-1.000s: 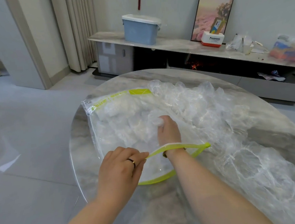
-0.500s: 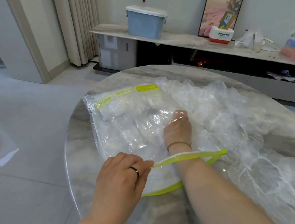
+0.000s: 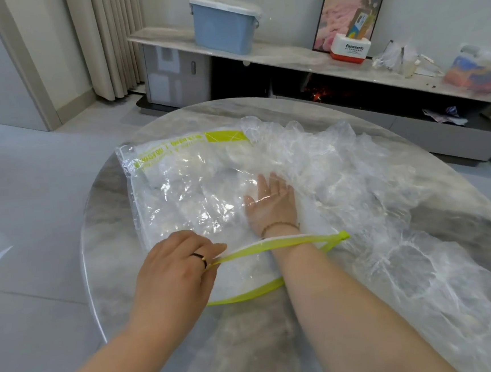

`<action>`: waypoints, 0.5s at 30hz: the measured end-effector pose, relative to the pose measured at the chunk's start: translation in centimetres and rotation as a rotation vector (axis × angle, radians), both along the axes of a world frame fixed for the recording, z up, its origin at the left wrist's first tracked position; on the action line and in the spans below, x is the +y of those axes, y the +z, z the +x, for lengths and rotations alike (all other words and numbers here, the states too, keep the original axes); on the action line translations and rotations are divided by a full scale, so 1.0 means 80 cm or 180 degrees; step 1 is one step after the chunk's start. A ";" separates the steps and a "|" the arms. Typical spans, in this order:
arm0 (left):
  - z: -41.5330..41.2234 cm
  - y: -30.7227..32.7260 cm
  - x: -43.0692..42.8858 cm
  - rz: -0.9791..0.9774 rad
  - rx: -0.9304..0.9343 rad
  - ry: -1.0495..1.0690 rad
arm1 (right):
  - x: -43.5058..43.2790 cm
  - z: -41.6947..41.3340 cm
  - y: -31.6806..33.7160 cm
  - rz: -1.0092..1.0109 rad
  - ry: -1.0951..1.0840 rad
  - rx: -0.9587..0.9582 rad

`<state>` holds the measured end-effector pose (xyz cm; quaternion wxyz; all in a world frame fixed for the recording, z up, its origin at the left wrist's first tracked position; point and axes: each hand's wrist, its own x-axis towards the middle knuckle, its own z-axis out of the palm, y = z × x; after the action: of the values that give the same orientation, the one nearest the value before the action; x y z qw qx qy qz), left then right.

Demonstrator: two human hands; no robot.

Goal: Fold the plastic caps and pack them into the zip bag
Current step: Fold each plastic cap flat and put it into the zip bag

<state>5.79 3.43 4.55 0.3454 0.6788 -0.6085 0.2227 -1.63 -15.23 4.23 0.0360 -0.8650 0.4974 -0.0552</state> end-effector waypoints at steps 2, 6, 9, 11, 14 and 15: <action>-0.001 -0.003 -0.006 0.0061 -0.0043 0.0032 | 0.021 -0.006 -0.005 0.0093 0.0086 0.0085; -0.006 -0.008 -0.010 0.0253 -0.0248 0.0038 | 0.082 -0.061 0.004 -0.0090 0.0494 -0.0162; -0.017 -0.005 -0.011 0.0414 -0.0335 0.0074 | 0.116 -0.138 0.010 -0.0068 0.1118 -0.0006; -0.026 -0.005 -0.011 0.0524 -0.0301 0.0009 | 0.130 -0.184 0.013 -0.0377 0.1207 0.0041; -0.058 0.000 -0.008 0.0499 -0.0393 -0.0454 | 0.133 -0.246 0.014 -0.0471 0.0799 -0.0101; -0.069 -0.001 -0.006 0.0535 -0.0438 -0.0640 | 0.132 -0.255 0.015 -0.0365 0.0515 -0.0109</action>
<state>0.30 2.92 4.44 0.2654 0.6242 -0.7121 0.1812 -22.00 -4.64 5.40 -0.0007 -0.9019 0.4213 -0.0952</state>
